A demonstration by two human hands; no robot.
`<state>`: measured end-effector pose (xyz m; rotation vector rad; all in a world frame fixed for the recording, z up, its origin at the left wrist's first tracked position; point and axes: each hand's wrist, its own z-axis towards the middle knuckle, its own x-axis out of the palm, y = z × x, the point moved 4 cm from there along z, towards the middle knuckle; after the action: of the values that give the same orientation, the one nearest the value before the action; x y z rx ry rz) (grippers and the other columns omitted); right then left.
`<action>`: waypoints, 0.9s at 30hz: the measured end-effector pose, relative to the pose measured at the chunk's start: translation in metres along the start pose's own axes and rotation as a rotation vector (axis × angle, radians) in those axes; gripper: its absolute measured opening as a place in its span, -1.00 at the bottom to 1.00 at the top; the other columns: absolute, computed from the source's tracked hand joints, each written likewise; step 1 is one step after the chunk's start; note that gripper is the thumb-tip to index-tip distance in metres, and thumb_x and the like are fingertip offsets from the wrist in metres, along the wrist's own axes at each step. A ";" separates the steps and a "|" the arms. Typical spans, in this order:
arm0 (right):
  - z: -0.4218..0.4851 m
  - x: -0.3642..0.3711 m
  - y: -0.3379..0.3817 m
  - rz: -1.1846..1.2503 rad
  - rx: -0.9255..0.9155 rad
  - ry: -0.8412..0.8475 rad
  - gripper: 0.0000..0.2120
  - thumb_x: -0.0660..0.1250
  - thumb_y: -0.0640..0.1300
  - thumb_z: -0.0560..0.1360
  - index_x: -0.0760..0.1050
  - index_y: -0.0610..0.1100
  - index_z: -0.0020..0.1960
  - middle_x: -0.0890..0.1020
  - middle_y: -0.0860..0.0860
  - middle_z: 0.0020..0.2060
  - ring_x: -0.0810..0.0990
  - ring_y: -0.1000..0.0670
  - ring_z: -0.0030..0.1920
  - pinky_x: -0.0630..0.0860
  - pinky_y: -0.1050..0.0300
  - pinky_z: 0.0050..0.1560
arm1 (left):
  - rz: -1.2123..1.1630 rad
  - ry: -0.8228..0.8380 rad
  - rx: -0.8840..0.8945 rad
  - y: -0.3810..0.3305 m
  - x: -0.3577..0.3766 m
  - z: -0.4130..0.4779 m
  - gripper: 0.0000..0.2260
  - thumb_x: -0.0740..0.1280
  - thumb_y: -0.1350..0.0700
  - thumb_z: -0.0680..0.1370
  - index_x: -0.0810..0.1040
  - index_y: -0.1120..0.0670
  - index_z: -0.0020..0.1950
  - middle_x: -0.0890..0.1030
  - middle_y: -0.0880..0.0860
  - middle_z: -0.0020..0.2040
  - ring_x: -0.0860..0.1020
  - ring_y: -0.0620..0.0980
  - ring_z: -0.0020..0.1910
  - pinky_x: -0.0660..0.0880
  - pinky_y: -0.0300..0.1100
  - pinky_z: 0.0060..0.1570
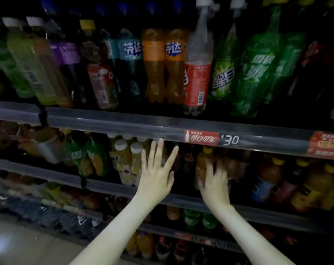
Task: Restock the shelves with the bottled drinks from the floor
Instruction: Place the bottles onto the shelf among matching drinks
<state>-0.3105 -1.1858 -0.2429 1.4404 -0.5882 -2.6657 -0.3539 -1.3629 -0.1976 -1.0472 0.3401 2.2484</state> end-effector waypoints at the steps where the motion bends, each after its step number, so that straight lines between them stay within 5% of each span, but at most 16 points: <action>1: 0.004 0.007 -0.002 -0.041 0.037 0.033 -0.14 0.50 -0.22 0.36 0.07 -0.04 0.49 0.29 -0.36 0.37 0.39 -0.41 0.24 0.46 -0.27 0.18 | -0.001 0.032 0.012 0.002 0.005 -0.004 -0.14 0.44 0.11 0.42 -0.02 -0.02 0.58 -0.12 0.22 0.56 -0.14 0.22 0.54 -0.05 0.30 0.39; 6: 0.018 0.037 -0.001 -0.080 0.140 0.175 -0.26 0.24 -0.12 0.58 -0.15 0.12 0.57 -0.14 -0.21 0.52 -0.02 -0.31 0.47 0.30 -0.16 0.36 | -0.008 0.150 0.088 0.019 0.020 -0.021 -0.16 0.49 0.10 0.37 0.12 0.02 0.55 0.02 0.26 0.53 0.02 0.29 0.50 -0.07 0.30 0.35; 12: 0.016 0.030 0.021 -0.156 0.047 -0.051 -0.30 0.48 -0.35 0.31 0.34 -0.04 0.36 0.33 -0.33 0.19 0.30 -0.32 0.12 0.58 -0.21 -0.04 | -0.085 0.235 0.176 0.040 0.030 -0.029 -0.19 0.45 0.11 0.40 0.11 0.01 0.56 0.07 0.23 0.50 0.04 0.27 0.49 -0.02 0.28 0.36; 17: -0.023 0.034 0.033 -0.137 -0.060 -0.102 -0.34 0.48 -0.45 0.29 0.36 -0.02 0.26 0.33 -0.28 0.20 0.40 -0.40 0.15 0.56 -0.19 -0.05 | -0.150 0.313 0.278 0.036 0.044 -0.033 -0.20 0.45 0.09 0.41 0.11 0.01 0.56 0.08 0.22 0.50 0.08 0.24 0.46 0.01 0.22 0.36; 24: 0.000 0.009 0.018 -0.205 0.218 -0.028 -0.37 0.35 -0.34 0.46 0.28 0.06 0.42 0.34 -0.29 0.25 0.39 -0.35 0.20 0.57 -0.19 -0.01 | -0.225 0.321 0.300 0.019 0.049 -0.025 -0.26 0.43 0.09 0.43 0.15 0.03 0.53 0.17 0.24 0.48 0.07 0.20 0.42 0.22 0.25 0.34; 27: 0.019 0.004 0.014 -0.372 0.212 0.077 -0.37 0.24 -0.25 0.54 0.13 0.05 0.54 0.27 -0.28 0.36 0.30 -0.33 0.31 0.31 -0.19 0.32 | -0.208 0.297 0.282 0.016 0.048 -0.021 -0.28 0.44 0.08 0.41 0.20 0.04 0.51 0.25 0.24 0.45 0.14 0.20 0.39 0.30 0.22 0.31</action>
<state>-0.3302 -1.1940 -0.2319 1.8676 -0.6729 -2.8726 -0.3754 -1.3641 -0.2481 -1.2024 0.6243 1.8002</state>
